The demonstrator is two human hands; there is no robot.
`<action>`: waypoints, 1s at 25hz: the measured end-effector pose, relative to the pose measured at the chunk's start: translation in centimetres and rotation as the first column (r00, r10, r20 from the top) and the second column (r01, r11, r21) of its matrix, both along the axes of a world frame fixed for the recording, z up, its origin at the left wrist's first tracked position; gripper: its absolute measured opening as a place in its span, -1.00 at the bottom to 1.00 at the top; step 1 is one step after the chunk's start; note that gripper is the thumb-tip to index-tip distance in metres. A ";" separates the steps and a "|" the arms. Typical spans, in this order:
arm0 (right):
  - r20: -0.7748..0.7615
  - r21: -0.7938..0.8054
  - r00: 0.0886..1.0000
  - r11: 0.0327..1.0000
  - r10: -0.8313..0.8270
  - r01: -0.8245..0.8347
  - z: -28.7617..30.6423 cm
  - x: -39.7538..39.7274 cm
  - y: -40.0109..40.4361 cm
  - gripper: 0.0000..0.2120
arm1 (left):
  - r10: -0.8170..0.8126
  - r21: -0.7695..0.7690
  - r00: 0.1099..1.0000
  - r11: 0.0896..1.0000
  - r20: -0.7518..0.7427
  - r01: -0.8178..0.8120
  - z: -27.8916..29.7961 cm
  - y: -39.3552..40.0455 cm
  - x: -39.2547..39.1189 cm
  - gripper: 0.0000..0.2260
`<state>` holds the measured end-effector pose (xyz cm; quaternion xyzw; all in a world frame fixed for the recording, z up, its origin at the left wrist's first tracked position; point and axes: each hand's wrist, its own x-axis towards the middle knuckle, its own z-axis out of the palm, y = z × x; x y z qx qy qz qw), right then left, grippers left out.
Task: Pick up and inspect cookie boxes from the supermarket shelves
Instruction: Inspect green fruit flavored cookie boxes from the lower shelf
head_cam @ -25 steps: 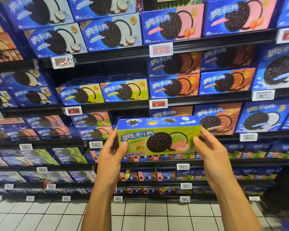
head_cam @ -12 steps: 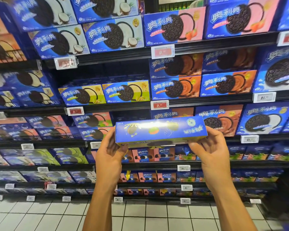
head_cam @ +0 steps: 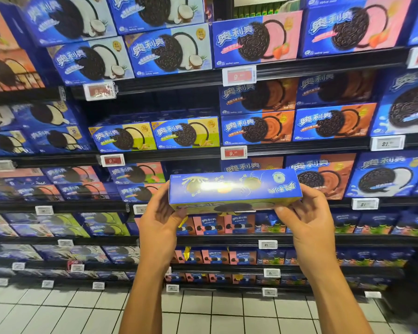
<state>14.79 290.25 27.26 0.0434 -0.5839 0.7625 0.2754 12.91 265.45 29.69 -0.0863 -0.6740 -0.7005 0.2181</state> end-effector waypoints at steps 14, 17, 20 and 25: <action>0.155 0.019 0.981 0.993 -0.121 0.119 -0.2 -0.2 0.7 -0.53 | -0.146 0.117 0.979 0.985 0.140 0.130 -1.4 0.3 -0.3 -0.53; 0.163 0.008 0.978 0.991 -0.130 0.130 -0.2 -0.3 0.8 -0.59 | -0.188 0.173 0.964 0.972 0.188 0.156 -1.4 0.4 -0.5 -0.49; 0.184 0.002 0.974 0.991 -0.133 0.135 -0.4 -0.6 0.9 -0.67 | -0.323 0.311 0.902 0.922 0.286 0.232 -1.8 0.5 -0.9 -0.42; 0.332 0.156 0.943 0.988 -0.039 -0.014 -0.7 -0.5 0.8 -0.74 | -0.302 0.447 0.887 0.886 0.350 0.125 -3.1 1.3 -1.1 -0.54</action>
